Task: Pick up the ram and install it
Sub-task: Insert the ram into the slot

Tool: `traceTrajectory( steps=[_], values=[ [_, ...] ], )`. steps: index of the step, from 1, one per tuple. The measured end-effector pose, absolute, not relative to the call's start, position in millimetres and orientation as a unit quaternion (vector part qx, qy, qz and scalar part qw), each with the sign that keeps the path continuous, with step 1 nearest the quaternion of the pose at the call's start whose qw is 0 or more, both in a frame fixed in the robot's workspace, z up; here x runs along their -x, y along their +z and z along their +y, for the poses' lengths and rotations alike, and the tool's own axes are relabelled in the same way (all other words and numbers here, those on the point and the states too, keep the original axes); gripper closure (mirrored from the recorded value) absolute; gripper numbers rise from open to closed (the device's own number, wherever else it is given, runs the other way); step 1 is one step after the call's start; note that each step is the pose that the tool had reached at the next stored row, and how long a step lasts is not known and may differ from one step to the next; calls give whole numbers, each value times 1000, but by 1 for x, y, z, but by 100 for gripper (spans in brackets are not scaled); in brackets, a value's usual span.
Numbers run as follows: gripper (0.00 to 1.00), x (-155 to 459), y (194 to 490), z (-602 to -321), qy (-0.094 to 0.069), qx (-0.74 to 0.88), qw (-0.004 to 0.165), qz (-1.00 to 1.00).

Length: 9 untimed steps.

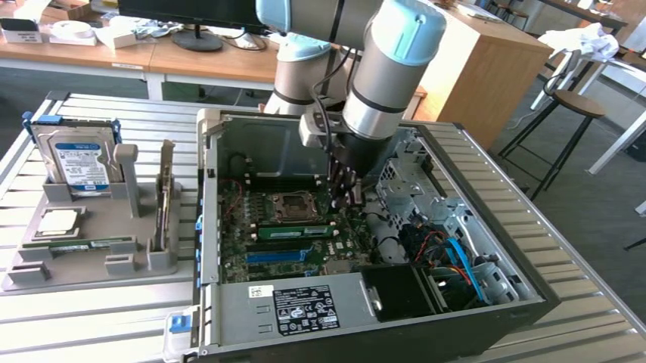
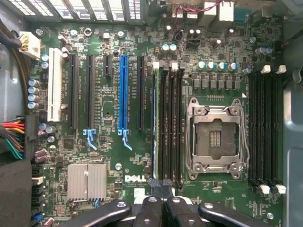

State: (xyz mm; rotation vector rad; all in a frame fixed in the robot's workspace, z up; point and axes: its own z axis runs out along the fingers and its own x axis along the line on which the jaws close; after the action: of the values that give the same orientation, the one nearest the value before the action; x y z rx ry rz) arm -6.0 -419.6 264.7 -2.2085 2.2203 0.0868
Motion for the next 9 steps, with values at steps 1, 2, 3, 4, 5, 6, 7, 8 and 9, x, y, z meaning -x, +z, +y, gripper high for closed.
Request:
traceTrajectory(
  steps=[1,2,3,4,5,6,7,8,9],
  values=[
    [90,6,264,-420,28,705,4,709],
    [90,6,263,-420,28,705,4,709],
    [90,6,263,-420,28,705,4,709],
    [90,6,262,-420,28,705,4,709],
    [90,6,261,-420,28,705,4,709],
    [90,6,261,-420,28,705,4,709],
    [90,6,260,-420,28,705,4,709],
    [90,6,260,-420,28,705,4,709],
    [90,6,260,-420,28,705,4,709]
  ],
)
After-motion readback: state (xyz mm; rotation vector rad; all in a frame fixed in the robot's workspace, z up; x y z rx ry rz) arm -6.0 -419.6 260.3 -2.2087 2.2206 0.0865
